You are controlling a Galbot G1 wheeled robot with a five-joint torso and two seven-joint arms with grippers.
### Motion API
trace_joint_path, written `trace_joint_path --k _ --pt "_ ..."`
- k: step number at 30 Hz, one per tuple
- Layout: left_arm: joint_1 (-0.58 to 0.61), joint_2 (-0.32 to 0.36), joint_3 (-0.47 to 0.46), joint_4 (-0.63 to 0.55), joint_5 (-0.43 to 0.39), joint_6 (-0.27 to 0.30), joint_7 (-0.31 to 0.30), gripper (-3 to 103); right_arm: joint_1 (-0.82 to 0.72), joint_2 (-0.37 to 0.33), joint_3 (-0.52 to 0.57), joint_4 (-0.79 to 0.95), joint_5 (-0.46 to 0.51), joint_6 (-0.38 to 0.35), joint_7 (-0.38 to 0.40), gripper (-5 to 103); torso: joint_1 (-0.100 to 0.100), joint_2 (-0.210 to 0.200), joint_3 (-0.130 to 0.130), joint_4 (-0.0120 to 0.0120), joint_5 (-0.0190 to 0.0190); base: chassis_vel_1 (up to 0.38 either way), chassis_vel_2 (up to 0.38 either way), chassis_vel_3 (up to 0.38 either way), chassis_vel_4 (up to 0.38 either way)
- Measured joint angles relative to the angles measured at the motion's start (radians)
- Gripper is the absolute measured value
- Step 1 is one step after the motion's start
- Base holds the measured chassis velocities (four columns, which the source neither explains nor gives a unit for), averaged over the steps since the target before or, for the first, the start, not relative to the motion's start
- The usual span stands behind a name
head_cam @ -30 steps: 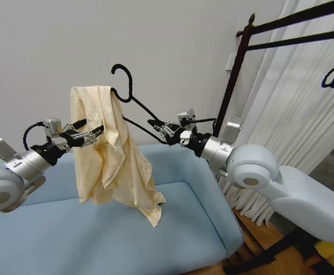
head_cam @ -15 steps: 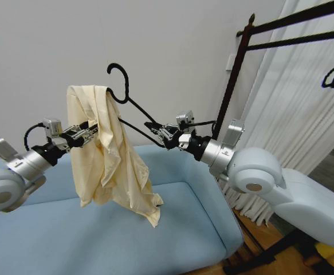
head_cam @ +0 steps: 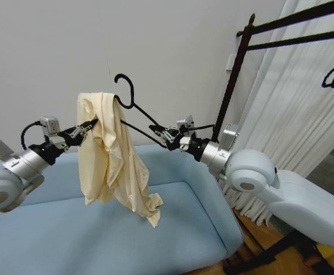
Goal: Pick up the clothes from the sofa and hang them on the clothes hanger.
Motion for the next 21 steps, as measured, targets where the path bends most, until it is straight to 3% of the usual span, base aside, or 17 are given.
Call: trace_joint_path --k 9,21 --pt "-0.016 0.029 -0.025 0.04 -0.018 -0.012 0.001 0 -0.079 -0.013 0.02 -0.041 -0.101 0.097 -0.112 2 0.0 0.0 0.0 0.0 0.0 0.0 0.0 0.0 0.0" --pt "-0.016 0.007 -0.027 0.076 -0.011 -0.02 -0.002 -1 -0.09 -0.006 0.03 -0.017 -0.085 0.149 -0.105 2 0.0 0.0 0.0 0.0 0.0 0.0 0.0 0.0 0.0"
